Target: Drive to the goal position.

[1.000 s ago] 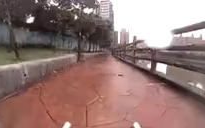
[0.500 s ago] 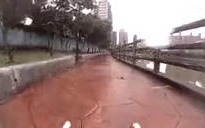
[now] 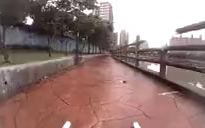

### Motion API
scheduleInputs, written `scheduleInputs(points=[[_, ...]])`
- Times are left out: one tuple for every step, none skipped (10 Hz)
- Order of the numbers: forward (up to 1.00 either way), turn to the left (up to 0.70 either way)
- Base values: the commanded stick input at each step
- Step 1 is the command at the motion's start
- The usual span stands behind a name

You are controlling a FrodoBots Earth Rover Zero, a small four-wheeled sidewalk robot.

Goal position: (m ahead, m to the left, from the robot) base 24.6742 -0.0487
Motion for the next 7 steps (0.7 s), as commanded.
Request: scheduleInputs(points=[[0.5, 0.0], [0.5, 0.0], [0.5, 0.0], [0.5, 0.0], [0.5, 0.0], [0.5, 0.0], [0.5, 0.0]])
